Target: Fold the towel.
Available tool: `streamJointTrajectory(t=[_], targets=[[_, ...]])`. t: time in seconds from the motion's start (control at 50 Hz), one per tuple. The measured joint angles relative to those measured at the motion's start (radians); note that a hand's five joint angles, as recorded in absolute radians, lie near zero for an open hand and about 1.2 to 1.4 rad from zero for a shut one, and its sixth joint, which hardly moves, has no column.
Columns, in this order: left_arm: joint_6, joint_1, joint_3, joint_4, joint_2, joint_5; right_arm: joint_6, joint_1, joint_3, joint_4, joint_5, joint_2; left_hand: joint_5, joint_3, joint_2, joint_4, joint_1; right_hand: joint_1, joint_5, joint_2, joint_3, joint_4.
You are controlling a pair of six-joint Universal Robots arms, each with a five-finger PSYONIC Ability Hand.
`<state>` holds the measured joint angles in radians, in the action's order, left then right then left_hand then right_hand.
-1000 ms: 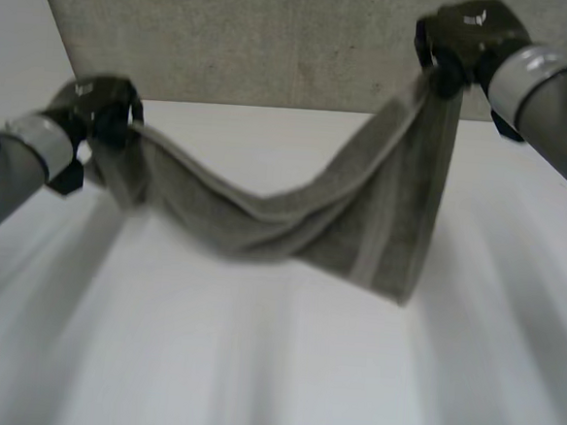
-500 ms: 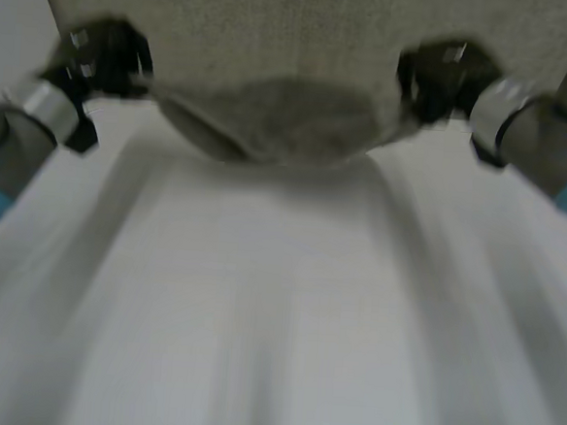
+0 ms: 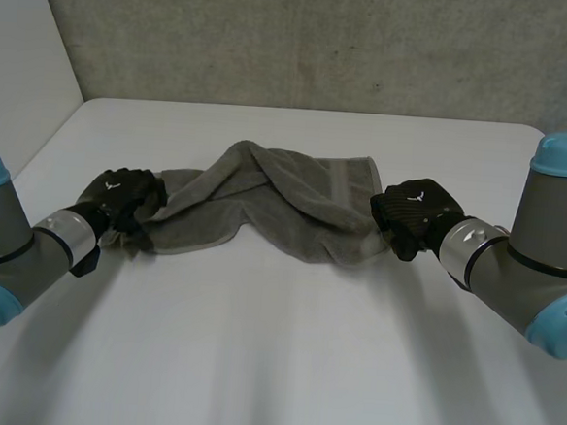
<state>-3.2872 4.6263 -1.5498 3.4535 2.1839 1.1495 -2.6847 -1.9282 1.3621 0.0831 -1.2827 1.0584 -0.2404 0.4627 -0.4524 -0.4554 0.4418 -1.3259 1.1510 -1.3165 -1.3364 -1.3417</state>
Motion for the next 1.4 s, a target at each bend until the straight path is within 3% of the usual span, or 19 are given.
streamJointTrajectory(t=[0.22, 0.38, 0.5, 0.74, 1.3, 1.36, 1.4], targets=[[-0.015, -0.015, -0.086, -0.018, -0.063, -0.007, -0.001, 0.006, 0.02, -0.022, -0.001, 0.001, 0.091, -0.089, 0.091, 0.087, -0.085, 0.0, 0.0, 0.0, 0.0, 0.0], [-0.03, -0.023, -0.177, -0.065, -0.144, -0.033, 0.0, 0.014, 0.028, -0.036, -0.002, -0.003, -0.124, 0.065, -0.076, -0.074, 0.098, 0.0, 0.0, 0.0, 0.0, 0.0], [-0.099, -0.022, -0.204, -0.098, -0.163, -0.047, 0.001, 0.015, 0.03, -0.041, -0.003, -0.009, -0.144, 0.082, -0.096, -0.09, 0.117, 0.0, 0.0, 0.0, 0.0, 0.0], [-0.256, -0.018, -0.112, -0.095, -0.045, -0.032, 0.002, 0.013, 0.043, -0.046, -0.007, -0.013, -0.138, 0.082, -0.095, -0.09, 0.11, 0.0, 0.0, 0.0, 0.0, 0.0], [-0.251, -0.019, 0.132, -0.093, 0.112, 0.057, 0.019, 0.011, 0.055, -0.049, -0.009, -0.021, -0.109, 0.08, -0.091, -0.088, 0.087, 0.0, 0.0, 0.0, 0.0, 0.0], [-0.251, -0.019, 0.147, -0.093, 0.122, 0.058, 0.02, 0.011, 0.055, -0.05, -0.009, -0.021, -0.168, 0.113, -0.128, -0.122, 0.148, 0.0, 0.0, 0.0, 0.0, 0.0], [-0.249, -0.019, 0.158, -0.093, 0.126, 0.058, 0.021, 0.011, 0.055, -0.053, -0.01, -0.021, -0.373, 0.325, -0.353, -0.334, 0.355, 0.0, 0.0, 0.0, 0.0, 0.0]])
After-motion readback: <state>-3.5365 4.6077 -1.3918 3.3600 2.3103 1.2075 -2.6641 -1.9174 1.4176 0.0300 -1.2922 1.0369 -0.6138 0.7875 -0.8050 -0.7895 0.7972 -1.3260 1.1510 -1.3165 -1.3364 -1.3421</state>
